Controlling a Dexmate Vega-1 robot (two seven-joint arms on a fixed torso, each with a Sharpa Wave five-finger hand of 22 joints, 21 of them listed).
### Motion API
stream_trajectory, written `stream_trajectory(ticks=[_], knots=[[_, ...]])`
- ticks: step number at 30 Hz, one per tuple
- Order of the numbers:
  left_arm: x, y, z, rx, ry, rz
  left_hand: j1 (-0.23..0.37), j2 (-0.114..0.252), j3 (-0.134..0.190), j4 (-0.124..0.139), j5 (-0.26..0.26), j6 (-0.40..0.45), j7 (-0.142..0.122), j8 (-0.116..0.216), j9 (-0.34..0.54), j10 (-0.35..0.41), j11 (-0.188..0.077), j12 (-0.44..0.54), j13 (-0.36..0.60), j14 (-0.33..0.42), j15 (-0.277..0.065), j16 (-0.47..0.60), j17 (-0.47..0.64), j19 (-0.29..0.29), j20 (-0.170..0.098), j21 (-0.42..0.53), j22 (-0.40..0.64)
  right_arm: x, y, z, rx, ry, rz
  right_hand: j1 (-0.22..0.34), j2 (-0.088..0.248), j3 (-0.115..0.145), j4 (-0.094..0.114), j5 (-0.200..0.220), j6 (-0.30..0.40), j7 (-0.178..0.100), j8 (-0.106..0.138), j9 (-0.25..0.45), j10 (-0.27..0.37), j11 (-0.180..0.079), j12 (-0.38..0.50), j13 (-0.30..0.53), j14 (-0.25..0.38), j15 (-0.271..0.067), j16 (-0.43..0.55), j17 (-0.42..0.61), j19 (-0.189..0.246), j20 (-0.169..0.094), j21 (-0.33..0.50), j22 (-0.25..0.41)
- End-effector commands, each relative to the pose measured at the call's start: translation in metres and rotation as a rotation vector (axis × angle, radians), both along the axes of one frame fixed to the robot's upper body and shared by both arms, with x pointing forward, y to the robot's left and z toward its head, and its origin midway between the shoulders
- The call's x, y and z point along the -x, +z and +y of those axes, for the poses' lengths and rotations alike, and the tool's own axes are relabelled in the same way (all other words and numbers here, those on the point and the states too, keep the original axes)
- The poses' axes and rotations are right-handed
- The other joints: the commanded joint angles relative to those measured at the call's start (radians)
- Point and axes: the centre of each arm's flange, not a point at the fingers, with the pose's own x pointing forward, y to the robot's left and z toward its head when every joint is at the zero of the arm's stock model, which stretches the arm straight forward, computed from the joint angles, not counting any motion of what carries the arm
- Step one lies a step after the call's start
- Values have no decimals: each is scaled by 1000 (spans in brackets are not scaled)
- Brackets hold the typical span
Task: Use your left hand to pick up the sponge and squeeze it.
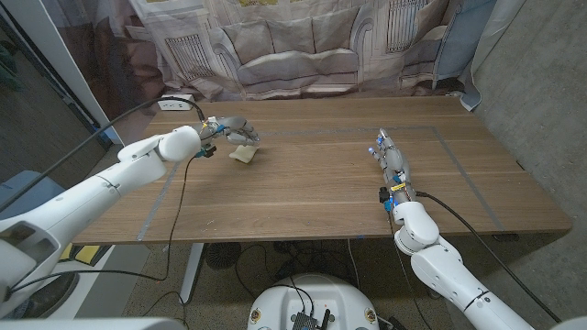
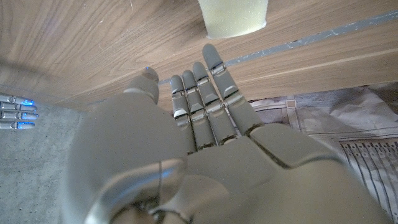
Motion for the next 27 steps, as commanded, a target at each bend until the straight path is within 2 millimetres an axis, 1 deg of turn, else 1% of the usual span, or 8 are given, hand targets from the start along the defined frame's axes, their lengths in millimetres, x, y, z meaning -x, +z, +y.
stream_trajectory(ticks=[1, 6, 11, 15, 18, 19, 21, 27], knots=[[-1, -10, 1, 88, -43, 8, -32, 8, 1, 19, -2, -23, 4, -8, -3, -15, 14, -5, -5, -15, 18, 0, 0, -17, 12, -12, 2, 1, -1, 0, 9, 8, -4, 5, 9, -4, -2, -1, 10, -3, -3, 2, 4, 1, -1, 6, 4, 5, 7, 6, 3, 4, 1, 2], [0, -13, -3, 110, -61, -1, -66, 11, -3, 34, -4, -51, 12, -12, -8, -45, 29, -10, -15, -48, 32, -6, -1, -44, 23, -32, 2, 2, -1, 0, 17, 10, -2, 5, 9, -4, -2, -1, 13, -2, -2, 2, 4, 0, -1, 6, 5, 4, 7, 6, 4, 4, 1, 2], [1, -17, -2, 148, -67, -8, -88, 5, -10, 43, -7, -55, 5, -9, -11, -42, 20, -5, -22, -46, 28, -2, -2, -37, 18, -35, 2, 2, 2, -3, 28, 10, -4, 6, 8, -4, -2, -1, 15, -1, -1, 2, 5, 0, 0, 6, 5, 3, 7, 6, 5, 2, 1, 2], [2, -22, 2, 195, -61, -12, -122, -8, -24, 57, -13, -69, 2, -10, -15, -64, 22, -10, -33, -73, 36, -8, -4, -54, 20, -51, 1, 0, 4, -6, 37, 21, -4, 6, 8, -4, -3, -1, 16, 0, -1, 2, 6, 2, 0, 6, 6, 3, 7, 6, 5, 1, 2, 2], [3, -24, 4, 234, -57, -39, -140, -15, -31, 63, -14, -66, -8, -6, -18, -60, 8, -5, -41, -69, 28, -2, -4, -68, 24, -61, 2, -2, 7, -7, 46, 26, -4, 6, 8, -5, -3, -1, 17, -1, 0, 2, 7, 2, 0, 6, 6, 2, 7, 6, 6, 1, 2, 2], [4, -25, 4, 249, -53, -56, -150, -17, -34, 66, -14, -58, -13, -3, -19, -45, 3, 1, -46, -57, 16, 3, -5, -66, 17, -64, 3, -2, 8, -8, 51, 29, -4, 6, 8, -5, -3, -1, 17, -1, 0, 2, 7, 2, 0, 6, 6, 2, 8, 6, 6, 1, 2, 2], [5, -24, 5, 263, -49, -62, -163, -22, -38, 70, -14, -35, -23, 6, -21, -30, -11, 7, -53, -41, 4, 9, -7, -59, 3, -65, 4, -3, 9, -10, 56, 33, -7, 6, 8, -5, -3, -1, 17, -2, -1, 2, 7, 3, 0, 6, 6, 3, 8, 6, 6, 1, 2, 2], [9, -22, 3, 316, -52, -68, -185, -31, -48, 77, -15, -31, -31, 5, -24, -29, -19, 6, -63, -46, 0, 5, -8, -76, -4, -76, 6, -2, 12, -17, 62, 43, -18, 6, 8, -5, -3, -1, 18, -1, -1, 2, 7, 2, 0, 6, 6, 2, 7, 6, 6, 0, 1, 2]])
